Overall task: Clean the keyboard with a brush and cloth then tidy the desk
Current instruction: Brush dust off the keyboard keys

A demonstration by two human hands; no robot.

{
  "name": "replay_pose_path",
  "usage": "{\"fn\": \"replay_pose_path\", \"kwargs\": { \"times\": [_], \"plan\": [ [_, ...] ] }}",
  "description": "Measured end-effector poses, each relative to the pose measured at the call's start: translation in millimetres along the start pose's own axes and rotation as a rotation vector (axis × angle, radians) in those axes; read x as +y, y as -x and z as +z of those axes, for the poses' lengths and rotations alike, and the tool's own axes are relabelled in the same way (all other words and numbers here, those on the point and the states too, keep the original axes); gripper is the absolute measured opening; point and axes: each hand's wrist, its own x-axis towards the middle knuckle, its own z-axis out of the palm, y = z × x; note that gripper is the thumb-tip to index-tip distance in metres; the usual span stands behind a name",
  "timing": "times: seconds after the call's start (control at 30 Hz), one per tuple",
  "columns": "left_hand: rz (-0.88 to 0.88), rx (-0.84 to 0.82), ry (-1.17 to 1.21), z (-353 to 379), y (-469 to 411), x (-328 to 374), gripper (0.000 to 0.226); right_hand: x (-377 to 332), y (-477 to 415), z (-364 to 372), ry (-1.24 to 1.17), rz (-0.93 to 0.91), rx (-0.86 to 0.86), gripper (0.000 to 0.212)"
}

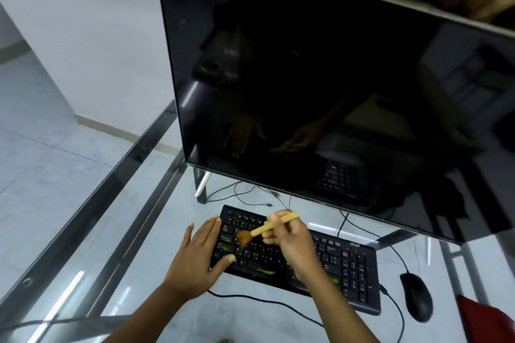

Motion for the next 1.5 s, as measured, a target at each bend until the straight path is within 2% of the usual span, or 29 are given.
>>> {"fn": "replay_pose_path", "kwargs": {
  "times": [0.13,0.2,0.27,0.37,0.4,0.5,0.53,0.6,0.63,0.67,0.73,0.77,0.8,0.87,0.9,1.03,1.13,1.17,1.23,1.27,1.37,1.4,1.5],
  "plan": [
    [-0.025,0.032,-0.091,2.4,-10.7,19.9,0.080,13.7,3.1,-11.8,-0.069,0.116,0.146,0.016],
    [-0.003,0.038,-0.140,2.4,-19.9,29.8,0.077,19.3,5.6,-13.9,-0.141,0.148,0.095,0.020],
    [0.035,0.018,-0.159,2.7,-29.2,39.4,0.072,19.1,9.8,-18.4,-0.114,0.188,0.001,0.018],
    [0.110,-0.032,-0.193,5.1,-42.7,56.3,0.064,22.8,9.5,-31.2,-0.115,0.246,0.251,0.012],
    [0.136,-0.052,-0.210,6.6,-46.5,62.3,0.061,24.5,11.1,-33.2,-0.110,0.224,0.274,0.011],
    [0.174,-0.104,-0.252,14.4,-52.9,73.5,0.060,21.8,18.8,-34.8,-0.176,0.235,0.089,0.013],
    [0.172,-0.114,-0.254,16.9,-53.8,75.5,0.061,25.2,21.3,-36.0,-0.137,0.244,0.103,0.015],
    [0.164,-0.124,-0.247,20.1,-54.5,77.2,0.063,31.6,22.2,-44.5,-0.114,0.287,0.267,0.018],
    [0.161,-0.121,-0.247,20.4,-54.8,76.9,0.064,34.4,23.1,-50.0,-0.144,0.306,0.288,0.016],
    [0.163,-0.119,-0.250,19.9,-55.1,75.7,0.064,38.1,26.2,-52.4,-0.193,0.295,0.255,0.013],
    [0.178,-0.125,-0.261,18.9,-54.7,72.8,0.064,43.0,32.6,-52.3,-0.298,0.314,0.056,0.012],
    [0.183,-0.130,-0.265,18.1,-54.7,71.9,0.063,43.1,35.5,-53.9,-0.242,0.318,0.021,0.012],
    [0.185,-0.134,-0.265,17.0,-55.0,71.7,0.062,46.5,37.6,-54.0,-0.224,0.345,0.056,0.011],
    [0.183,-0.142,-0.262,15.3,-55.3,72.7,0.061,50.1,40.4,-59.9,-0.238,0.383,0.240,0.010],
    [0.178,-0.145,-0.261,14.9,-55.6,73.2,0.061,49.6,43.0,-63.8,-0.201,0.357,0.258,0.010],
    [0.173,-0.163,-0.255,15.2,-54.6,73.1,0.060,46.2,58.4,-63.6,-0.205,0.327,0.026,0.013],
    [0.172,-0.170,-0.267,14.2,-56.3,74.4,0.062,50.9,71.1,-67.3,-0.178,0.322,0.187,0.015],
    [0.167,-0.176,-0.267,13.5,-56.5,74.8,0.063,50.0,74.7,-69.6,-0.208,0.329,0.179,0.016],
    [0.171,-0.176,-0.257,13.0,-55.9,74.3,0.067,46.8,80.2,-68.8,-0.279,0.385,0.015,0.016],
    [0.175,-0.171,-0.252,13.1,-55.9,74.2,0.068,45.4,81.8,-68.1,-0.260,0.390,-0.006,0.015],
    [0.163,-0.177,-0.268,12.0,-56.1,77.5,0.067,50.5,78.0,-72.5,-0.258,0.373,0.203,0.012],
    [0.160,-0.176,-0.265,12.1,-55.8,79.3,0.067,51.1,72.9,-75.5,-0.304,0.403,0.215,0.011],
    [0.195,-0.174,-0.251,15.2,-51.9,83.4,0.067,49.3,62.5,-72.9,-0.361,0.480,0.051,0.012]
  ]
}}
